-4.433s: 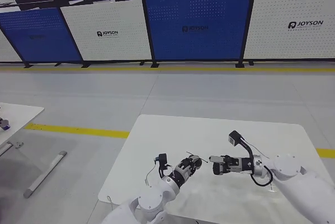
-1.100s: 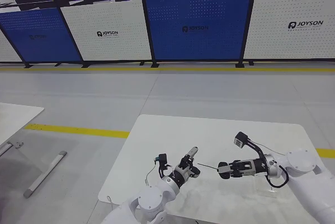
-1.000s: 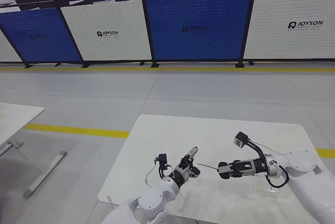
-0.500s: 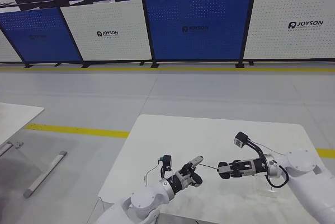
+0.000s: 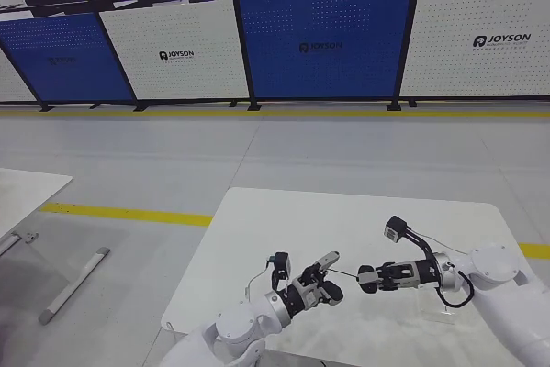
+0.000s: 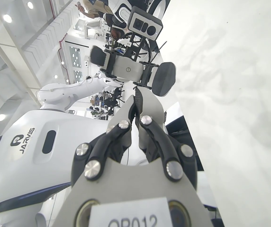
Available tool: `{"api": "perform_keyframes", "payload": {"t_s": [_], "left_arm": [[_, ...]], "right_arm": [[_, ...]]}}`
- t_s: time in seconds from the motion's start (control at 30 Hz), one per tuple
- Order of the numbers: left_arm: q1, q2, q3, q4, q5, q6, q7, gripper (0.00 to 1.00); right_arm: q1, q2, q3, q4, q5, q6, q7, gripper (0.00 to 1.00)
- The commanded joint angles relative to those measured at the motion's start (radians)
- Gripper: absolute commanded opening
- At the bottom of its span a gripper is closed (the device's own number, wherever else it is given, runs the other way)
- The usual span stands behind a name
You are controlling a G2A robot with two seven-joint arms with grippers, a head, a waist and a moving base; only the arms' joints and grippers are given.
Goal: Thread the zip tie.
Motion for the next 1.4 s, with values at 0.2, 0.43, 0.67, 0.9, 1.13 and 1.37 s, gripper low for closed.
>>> {"api": "perform_keyframes", "payload": {"t_s": [0.2, 0.43, 0.67, 0.9, 1.13, 1.37], "left_arm": [[0.000, -0.001, 0.003, 0.002, 0.003, 0.001, 0.004, 1.00], [-0.029, -0.021, 0.052, 0.034, 0.046, -0.033, 0.092, 1.00], [-0.029, -0.021, 0.052, 0.035, 0.051, -0.036, 0.094, 1.00], [-0.024, -0.026, 0.056, 0.042, 0.078, -0.077, 0.074, 1.00], [-0.012, -0.029, 0.045, 0.037, 0.074, -0.097, 0.091, 1.00], [-0.012, -0.029, 0.045, 0.037, 0.074, -0.097, 0.091, 1.00]], "right_arm": [[0.000, 0.000, 0.000, 0.000, 0.000, 0.000, 0.000, 0.00], [0.000, 0.000, 0.000, 0.000, 0.000, 0.000, 0.000, 0.00], [0.000, 0.000, 0.000, 0.000, 0.000, 0.000, 0.000, 0.00], [0.000, 0.000, 0.000, 0.000, 0.000, 0.000, 0.000, 0.00], [0.000, 0.000, 0.000, 0.000, 0.000, 0.000, 0.000, 0.00], [-0.003, 0.000, 0.000, -0.001, -0.001, 0.001, -0.008, 0.00]]}}
